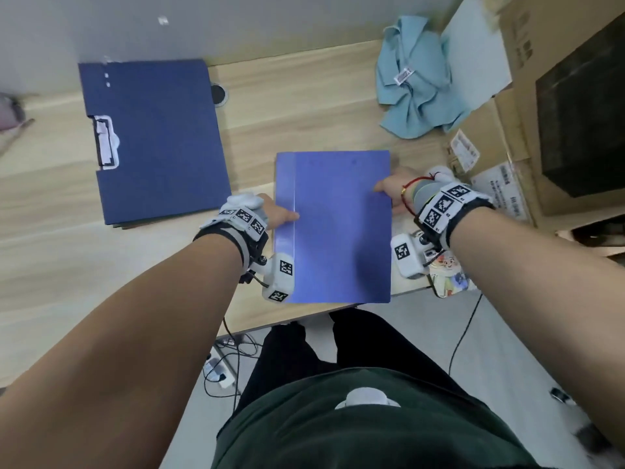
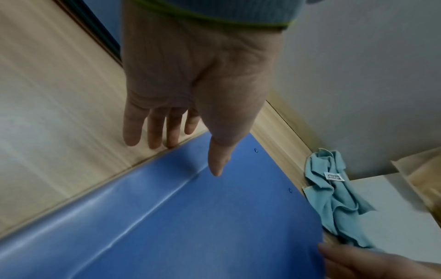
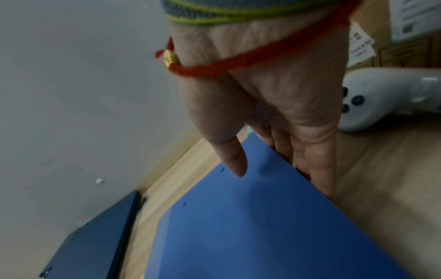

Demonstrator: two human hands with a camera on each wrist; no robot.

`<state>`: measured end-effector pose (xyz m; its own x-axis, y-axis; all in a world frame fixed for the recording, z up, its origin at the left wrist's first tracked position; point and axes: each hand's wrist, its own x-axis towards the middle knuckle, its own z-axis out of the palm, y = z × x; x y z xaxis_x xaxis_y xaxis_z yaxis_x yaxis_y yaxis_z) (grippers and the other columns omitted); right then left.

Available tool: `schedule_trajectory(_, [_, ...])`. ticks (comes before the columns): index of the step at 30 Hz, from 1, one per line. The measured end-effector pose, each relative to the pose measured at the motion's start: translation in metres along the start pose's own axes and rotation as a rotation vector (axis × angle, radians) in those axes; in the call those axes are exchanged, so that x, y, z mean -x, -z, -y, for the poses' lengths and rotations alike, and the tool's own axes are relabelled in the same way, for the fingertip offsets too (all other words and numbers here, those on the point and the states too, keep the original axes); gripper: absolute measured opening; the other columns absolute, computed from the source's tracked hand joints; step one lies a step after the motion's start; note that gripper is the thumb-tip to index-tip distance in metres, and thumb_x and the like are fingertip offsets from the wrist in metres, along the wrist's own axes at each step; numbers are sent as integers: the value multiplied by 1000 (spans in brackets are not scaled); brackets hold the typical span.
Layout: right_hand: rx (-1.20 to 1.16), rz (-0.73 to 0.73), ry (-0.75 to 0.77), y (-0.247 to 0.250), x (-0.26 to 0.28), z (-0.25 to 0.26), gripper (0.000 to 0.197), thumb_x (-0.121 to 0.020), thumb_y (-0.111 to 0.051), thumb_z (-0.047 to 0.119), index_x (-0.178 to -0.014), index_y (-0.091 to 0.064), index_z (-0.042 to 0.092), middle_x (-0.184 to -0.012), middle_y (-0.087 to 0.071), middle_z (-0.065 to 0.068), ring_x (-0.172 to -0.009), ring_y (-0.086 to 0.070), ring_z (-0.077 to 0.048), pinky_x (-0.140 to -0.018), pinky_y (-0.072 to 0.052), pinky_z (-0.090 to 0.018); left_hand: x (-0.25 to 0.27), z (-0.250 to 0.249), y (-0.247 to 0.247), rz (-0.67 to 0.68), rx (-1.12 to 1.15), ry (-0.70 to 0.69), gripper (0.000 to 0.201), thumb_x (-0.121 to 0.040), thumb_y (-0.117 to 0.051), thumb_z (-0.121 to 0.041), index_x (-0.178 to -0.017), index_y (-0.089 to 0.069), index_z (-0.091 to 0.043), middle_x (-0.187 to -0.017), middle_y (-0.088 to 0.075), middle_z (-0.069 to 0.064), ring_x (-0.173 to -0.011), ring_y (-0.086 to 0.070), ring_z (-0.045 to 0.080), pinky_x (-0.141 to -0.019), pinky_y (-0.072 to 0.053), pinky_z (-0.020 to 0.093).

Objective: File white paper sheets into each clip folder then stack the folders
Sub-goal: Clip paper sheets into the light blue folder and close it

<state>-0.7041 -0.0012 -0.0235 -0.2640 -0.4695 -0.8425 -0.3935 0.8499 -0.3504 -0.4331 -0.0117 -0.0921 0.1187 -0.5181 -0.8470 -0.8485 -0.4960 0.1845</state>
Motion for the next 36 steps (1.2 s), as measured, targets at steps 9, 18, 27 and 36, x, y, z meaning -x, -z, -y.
schedule_trajectory(9, [344, 6, 22, -4, -23, -3, 47, -78, -68, 35, -117, -58, 10, -109, -66, -7, -96, -66, -31, -89, -55, -39, 0, -3, -24, -15, 414, 32, 116, -25, -80, -77, -122, -59, -17, -114, -69, 4, -100, -68, 29, -90, -55, 46])
schedule_trajectory(18, [-18, 160, 179, -19, -16, 32, 41, -82, -69, 35, -120, -60, 21, -114, -67, 4, -102, -65, -22, -81, -55, -34, 55, -13, 55, -238, 705, -146, 54, -70, -82, -39, -114, -65, -13, -103, -73, 3, -93, -71, 27, -89, -56, 46])
schedule_trajectory(27, [-196, 354, 350, -93, 27, 133, 36, -94, -59, 9, -129, -55, 17, -120, -67, -5, -102, -66, -25, -89, -54, -45, 32, 74, 196, -467, 613, -16, 89, -46, -79, -77, -107, -63, -14, -97, -69, -1, -87, -66, 21, -90, -53, 36])
schedule_trajectory(36, [-20, 190, 397, -188, -1, 234, 29, -86, -67, 22, -114, -61, 19, -116, -69, -6, -104, -67, -28, -96, -51, -49, 1, 143, 273, -433, 550, -57, 66, -73, -84, -26, -130, -55, -12, -113, -68, 2, -104, -66, 24, -99, -50, 40])
